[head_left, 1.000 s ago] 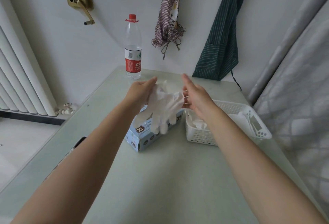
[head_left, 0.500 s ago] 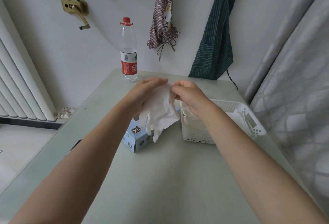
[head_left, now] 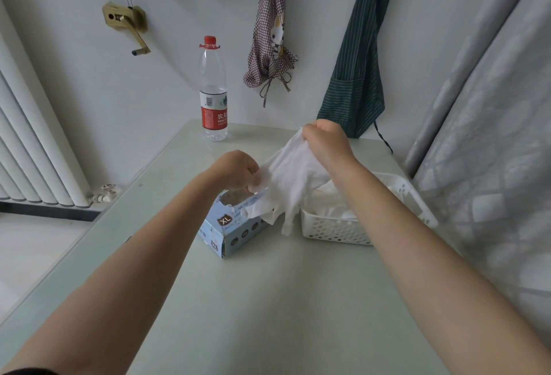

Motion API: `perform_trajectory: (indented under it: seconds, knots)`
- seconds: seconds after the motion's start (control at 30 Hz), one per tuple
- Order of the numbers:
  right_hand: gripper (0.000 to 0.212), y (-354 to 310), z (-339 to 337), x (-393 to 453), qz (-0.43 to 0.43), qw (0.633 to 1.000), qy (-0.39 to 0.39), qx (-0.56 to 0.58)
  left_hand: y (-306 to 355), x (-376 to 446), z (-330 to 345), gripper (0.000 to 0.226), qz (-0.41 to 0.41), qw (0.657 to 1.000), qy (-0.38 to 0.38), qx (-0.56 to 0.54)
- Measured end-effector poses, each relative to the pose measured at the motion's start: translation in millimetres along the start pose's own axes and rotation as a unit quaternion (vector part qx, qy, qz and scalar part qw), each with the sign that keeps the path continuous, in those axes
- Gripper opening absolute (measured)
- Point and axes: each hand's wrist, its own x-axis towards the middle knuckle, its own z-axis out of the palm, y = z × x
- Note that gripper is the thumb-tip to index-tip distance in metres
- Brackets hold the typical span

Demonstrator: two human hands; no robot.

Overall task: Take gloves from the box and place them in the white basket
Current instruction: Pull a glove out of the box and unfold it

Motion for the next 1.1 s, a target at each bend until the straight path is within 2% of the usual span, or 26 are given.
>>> perform_trajectory:
  seconds: [0.07,0.13,0.17,0.23,0.3,0.37,0.5,0.6,0.67,0.77,0.8,0.87,0.93,0.97,1.0,1.1]
  knots:
    - [0.015,-2,2,-1,-0.015,1.000,-0.015,-0.018,2,1,-4,0.031,0.040,0.999,-0.030,-0.021]
    - [0.017,-4,6,-2,-0.023,0.999,-0.038,-0.018,14,-3,-9,0.040,0.087,0.980,-0.060,-0.169]
    - [0.016,-5,7,-2,-0.024,0.999,-0.046,-0.012,20,-5,-10,0.036,0.099,0.964,-0.076,-0.236]
    - [0.014,-7,7,-3,-0.026,0.999,-0.040,0.000,27,-2,-9,0.022,0.106,0.947,-0.095,-0.288]
    - [0.012,-8,3,-1,-0.025,0.999,-0.008,0.021,27,1,-6,0.017,0.086,0.932,-0.129,-0.328]
    - [0.010,-6,-6,3,-0.019,0.998,0.033,0.044,22,6,-3,0.030,0.058,0.911,-0.173,-0.369]
    - [0.014,9,-28,11,0.011,0.996,0.073,0.059,12,9,5,0.039,0.028,0.880,-0.239,-0.411]
    - [0.017,29,-37,20,0.067,0.993,0.074,0.066,6,19,15,0.050,0.005,0.875,-0.221,-0.430]
    - [0.018,45,-43,26,0.115,0.989,0.060,0.074,11,31,16,0.053,-0.021,0.893,-0.172,-0.415]
    - [0.025,71,-58,34,0.184,0.976,0.054,0.107,33,49,12,0.048,-0.024,0.944,-0.128,-0.302]
    - [0.021,83,-67,37,0.207,0.970,0.061,0.112,45,58,14,0.046,-0.040,0.956,-0.113,-0.268]
    - [0.019,109,-81,43,0.234,0.966,0.080,0.077,69,70,23,0.054,-0.057,0.974,-0.077,-0.204]
    - [0.016,132,-92,42,0.225,0.969,0.096,-0.026,89,77,40,0.061,-0.014,0.995,-0.044,-0.090]
    - [0.012,143,-95,40,0.209,0.970,0.100,-0.072,95,78,51,0.058,0.020,0.999,-0.018,-0.030]
    - [0.018,151,-98,36,0.198,0.970,0.100,-0.101,102,75,62,0.050,0.062,0.998,0.014,0.011]
    - [0.027,167,-103,29,0.164,0.968,0.102,-0.162,116,69,95,0.026,0.166,0.985,0.052,0.014]
